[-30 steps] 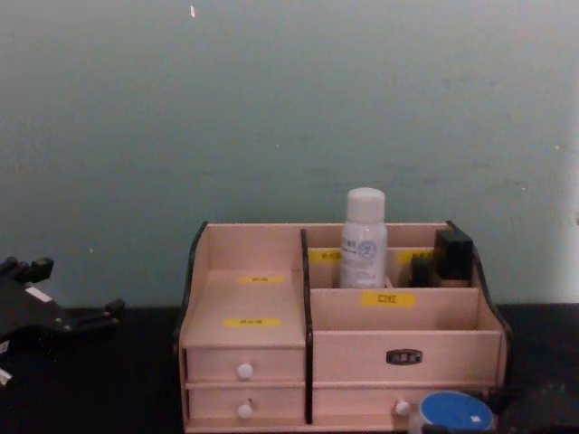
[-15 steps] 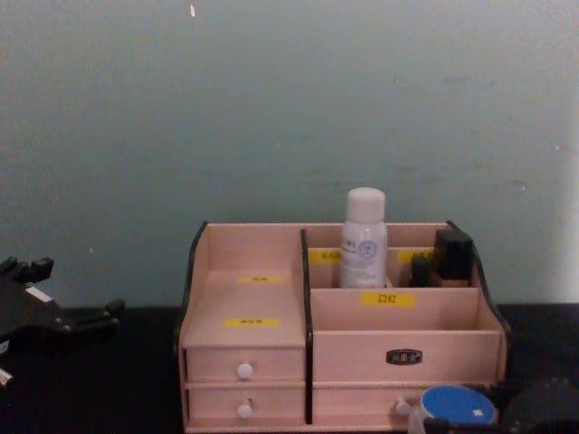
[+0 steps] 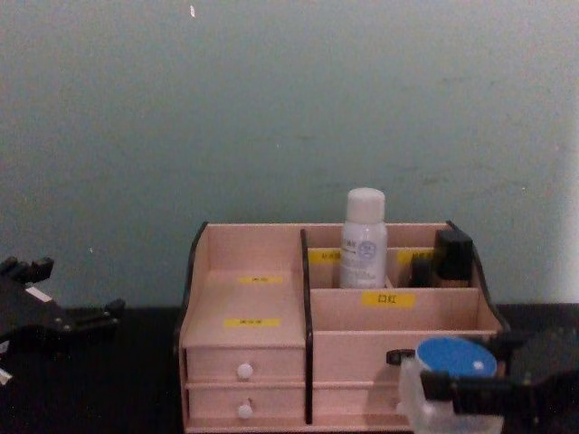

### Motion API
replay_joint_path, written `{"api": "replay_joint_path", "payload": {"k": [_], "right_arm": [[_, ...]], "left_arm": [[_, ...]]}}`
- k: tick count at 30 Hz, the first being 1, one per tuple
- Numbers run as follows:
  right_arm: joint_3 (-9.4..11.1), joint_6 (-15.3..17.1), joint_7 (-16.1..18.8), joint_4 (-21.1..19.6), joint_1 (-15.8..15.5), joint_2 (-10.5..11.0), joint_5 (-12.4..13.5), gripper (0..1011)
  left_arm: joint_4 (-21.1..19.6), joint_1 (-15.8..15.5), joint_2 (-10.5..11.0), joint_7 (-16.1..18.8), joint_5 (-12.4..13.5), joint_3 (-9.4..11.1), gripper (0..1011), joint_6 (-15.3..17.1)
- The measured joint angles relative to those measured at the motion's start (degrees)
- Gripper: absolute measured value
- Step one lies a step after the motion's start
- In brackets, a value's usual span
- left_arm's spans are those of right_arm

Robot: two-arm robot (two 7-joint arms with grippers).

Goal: Pick up the facial cleanser and watermelon frost from the table and place them into the tiered storage box.

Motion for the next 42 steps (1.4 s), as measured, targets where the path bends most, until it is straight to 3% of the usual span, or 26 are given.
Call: {"api": "replay_joint_path", "payload": {"k": [5,13,22,28,42], "right_arm": [[0.2,-0.1,-0.3,-0.9,1.1,0.1,0.3,720],[-0.7,-0.2,-1.2,1.4,5.4,-1.9,-0.4,721],[-2.9,-0.4,-1.3,7.0,11.9,-6.1,-1.9,721],[-4.9,-0.8,-1.1,12.4,17.4,-10.2,-3.4,720],[-7.6,-3.5,0.5,24.3,25.5,-17.5,-5.3,720]], "left_arm": [[0.0,0.0,0.0,0.0,0.0,0.0,1001,0.0],[0.0,0.0,0.0,0.0,0.0,0.0,1001,0.0],[0.0,0.0,0.0,0.0,0.0,0.0,1001,0.0],[0.0,0.0,0.0,0.0,0.0,0.0,1001,0.0],[0.0,0.0,0.0,0.0,0.0,0.0,1001,0.0]]}}
